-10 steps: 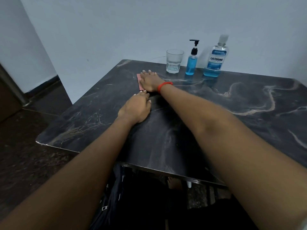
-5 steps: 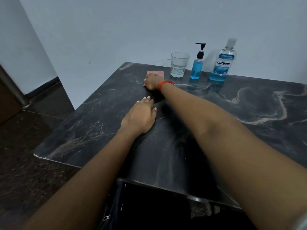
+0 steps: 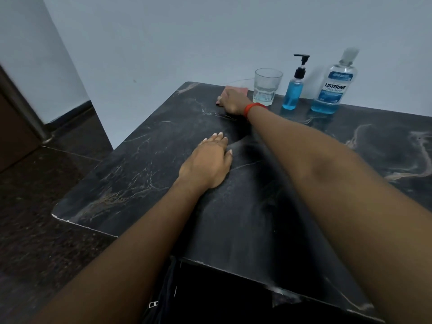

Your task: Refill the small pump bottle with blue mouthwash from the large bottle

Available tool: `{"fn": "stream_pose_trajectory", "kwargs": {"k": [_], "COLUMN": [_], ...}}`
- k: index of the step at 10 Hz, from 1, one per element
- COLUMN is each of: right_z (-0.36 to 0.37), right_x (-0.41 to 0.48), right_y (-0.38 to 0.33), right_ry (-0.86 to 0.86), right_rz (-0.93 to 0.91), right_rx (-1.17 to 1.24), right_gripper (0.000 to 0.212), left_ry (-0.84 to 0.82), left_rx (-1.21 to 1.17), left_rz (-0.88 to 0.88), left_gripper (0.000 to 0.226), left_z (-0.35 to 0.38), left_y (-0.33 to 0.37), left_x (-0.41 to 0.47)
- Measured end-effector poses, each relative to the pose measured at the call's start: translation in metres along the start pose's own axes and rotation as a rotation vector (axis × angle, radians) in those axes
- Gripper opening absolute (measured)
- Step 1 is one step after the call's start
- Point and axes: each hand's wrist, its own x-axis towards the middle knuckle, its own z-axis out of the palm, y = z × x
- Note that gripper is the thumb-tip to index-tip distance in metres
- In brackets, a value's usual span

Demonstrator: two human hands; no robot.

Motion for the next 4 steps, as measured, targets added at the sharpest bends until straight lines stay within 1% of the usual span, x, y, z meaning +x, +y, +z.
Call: {"fn": "stream_pose_trajectory", "kwargs": {"k": [1, 2, 3, 4], "right_z": [-0.007, -0.015, -0.028, -0.051], "right_x": [-0.053, -0.121, -0.183, -0.241], "right_y": [0.013, 0.025, 0.041, 0.057], "right_ry": [0.132, 0.276, 0.405, 0.552], "right_rz": [-0.039, -0.023, 0.033, 0.058], "right_rx": [0.025, -0.037, -0.11, -0.181], "right_gripper": [0.048, 0.067, 0.077, 0.08], "left_ry": [-0.001, 0.017, 0.049, 0.102], "left_rx": [0.002, 0.043, 0.199, 0.241], "left_rz": [-0.012, -0.019, 0.014, -0.004], "left_gripper": [0.052, 0.052, 0.061, 0.072], "left_z": [-0.002, -0.01, -0.018, -0.031], "left_y": [0.004, 0.013, 0.024, 0.041], "left_x": [-0.002, -0.008, -0.015, -0.026]}}
